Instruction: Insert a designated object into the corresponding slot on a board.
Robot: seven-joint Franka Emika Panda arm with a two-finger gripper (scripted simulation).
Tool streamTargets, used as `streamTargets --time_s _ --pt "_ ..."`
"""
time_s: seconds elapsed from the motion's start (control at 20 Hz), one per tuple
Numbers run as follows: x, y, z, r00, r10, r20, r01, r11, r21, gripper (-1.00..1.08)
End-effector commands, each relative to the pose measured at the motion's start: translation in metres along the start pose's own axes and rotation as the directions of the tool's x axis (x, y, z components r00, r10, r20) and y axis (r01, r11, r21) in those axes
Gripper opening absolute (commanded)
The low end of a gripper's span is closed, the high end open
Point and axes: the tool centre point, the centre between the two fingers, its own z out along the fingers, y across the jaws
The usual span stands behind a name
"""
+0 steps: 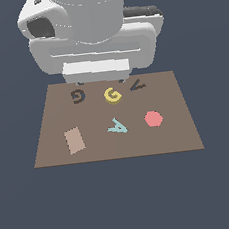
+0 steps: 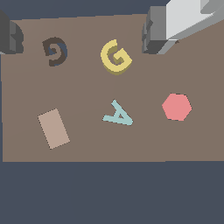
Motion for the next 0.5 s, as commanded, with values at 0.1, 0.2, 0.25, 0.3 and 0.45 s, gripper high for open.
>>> streamTargets --time_s 0.1,0.2,0.25,0.3,0.45 --pt "0.000 0.000 0.001 1.000 -0.003 0.000 0.003 1.000 0.000 1.00" --pt "-0.001 -0.001 0.002 1.000 -0.012 0.000 0.012 1.000 0.001 1.00" --pt "-0.001 -0.001 0.004 1.000 -0.019 0.000 0.019 1.000 0.001 1.00" --pt "-0.002 -0.002 0.005 1.000 -0.027 0.000 0.027 1.000 0.002 1.00" --pt "-0.005 -0.004 0.012 0.998 -0.060 -0.001 0.060 0.998 0.004 1.00"
